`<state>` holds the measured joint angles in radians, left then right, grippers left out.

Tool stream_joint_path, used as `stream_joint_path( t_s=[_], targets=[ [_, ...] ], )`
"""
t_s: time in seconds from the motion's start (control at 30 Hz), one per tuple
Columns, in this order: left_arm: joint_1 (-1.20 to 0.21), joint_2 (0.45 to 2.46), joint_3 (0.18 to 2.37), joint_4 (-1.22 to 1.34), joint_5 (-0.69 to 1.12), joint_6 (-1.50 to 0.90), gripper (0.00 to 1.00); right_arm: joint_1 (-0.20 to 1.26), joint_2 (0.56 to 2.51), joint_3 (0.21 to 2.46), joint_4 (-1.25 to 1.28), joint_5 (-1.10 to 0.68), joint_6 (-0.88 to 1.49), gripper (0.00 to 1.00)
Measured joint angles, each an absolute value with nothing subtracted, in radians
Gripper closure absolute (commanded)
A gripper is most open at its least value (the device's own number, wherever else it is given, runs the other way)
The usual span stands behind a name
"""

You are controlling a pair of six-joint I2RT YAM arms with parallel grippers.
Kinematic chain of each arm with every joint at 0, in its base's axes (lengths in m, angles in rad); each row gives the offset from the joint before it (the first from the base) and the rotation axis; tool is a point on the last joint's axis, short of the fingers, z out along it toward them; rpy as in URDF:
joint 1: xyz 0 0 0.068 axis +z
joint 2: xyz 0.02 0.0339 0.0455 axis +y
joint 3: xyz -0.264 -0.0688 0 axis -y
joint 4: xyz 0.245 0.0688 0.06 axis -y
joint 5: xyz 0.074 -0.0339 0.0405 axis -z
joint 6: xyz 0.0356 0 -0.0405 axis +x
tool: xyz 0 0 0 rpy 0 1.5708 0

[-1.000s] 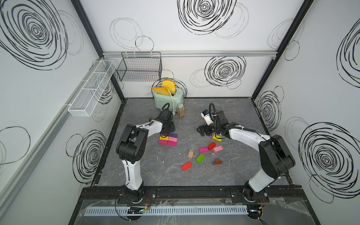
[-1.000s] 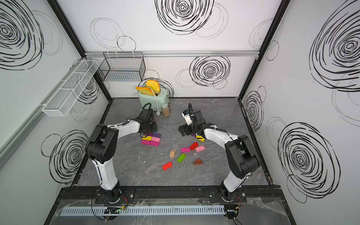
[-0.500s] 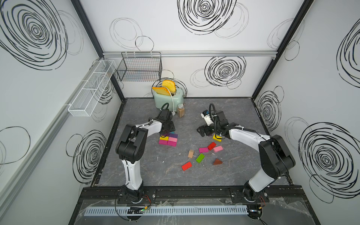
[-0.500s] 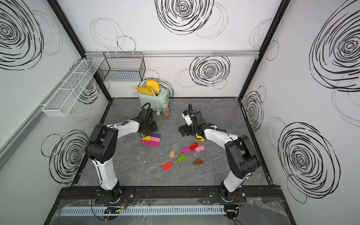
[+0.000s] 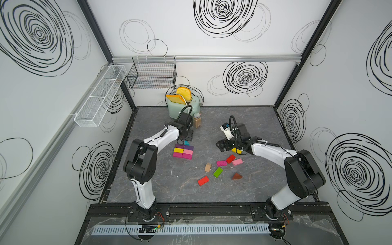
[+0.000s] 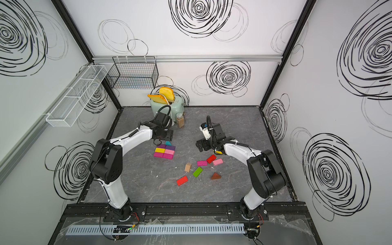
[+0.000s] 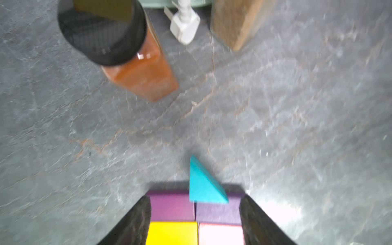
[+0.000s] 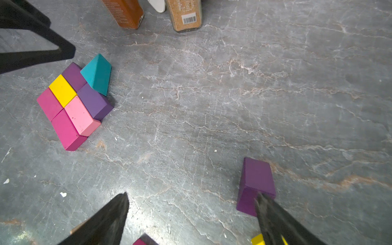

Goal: Assemble a piece of candy with building blocks
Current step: Assemble the building block at the center of the board, then adjust the building block at the center of the board.

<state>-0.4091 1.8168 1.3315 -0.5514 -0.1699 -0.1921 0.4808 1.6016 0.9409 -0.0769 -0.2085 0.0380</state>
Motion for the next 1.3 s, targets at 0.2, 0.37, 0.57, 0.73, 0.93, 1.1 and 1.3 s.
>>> stream_joint_path(
  t_s=[0.2, 0.37, 0.57, 0.73, 0.93, 1.1, 1.3],
  targets=[
    [-0.43, 1.796, 1.288, -0.586, -0.211, -0.16, 0.3, 0.481, 1.6, 0.942, -0.078, -0.206, 0.038, 0.03],
    [-0.43, 1.796, 1.275, -0.588, -0.214, -0.149, 0.31, 0.481, 1.6, 0.943, -0.079, -0.202, 0.038, 0.03],
    [-0.43, 1.799, 1.274, -0.586, -0.21, -0.144, 0.31, 0.481, 1.6, 0.952, -0.082, -0.202, 0.037, 0.03],
    [-0.431, 1.805, 1.261, -0.582, -0.209, -0.142, 0.31, 0.481, 1.6, 0.952, -0.083, -0.202, 0.036, 0.03],
    [-0.431, 1.813, 1.253, -0.575, -0.207, -0.142, 0.31, 0.481, 1.6, 0.952, -0.083, -0.202, 0.036, 0.03],
    [-0.431, 1.84, 1.253, -0.566, -0.202, -0.142, 0.31, 0.481, 1.6, 0.952, -0.083, -0.202, 0.034, 0.04],
    [-0.431, 1.868, 1.253, -0.558, -0.196, -0.142, 0.31, 0.481, 1.6, 0.952, -0.083, -0.202, 0.033, 0.03]
  ],
)
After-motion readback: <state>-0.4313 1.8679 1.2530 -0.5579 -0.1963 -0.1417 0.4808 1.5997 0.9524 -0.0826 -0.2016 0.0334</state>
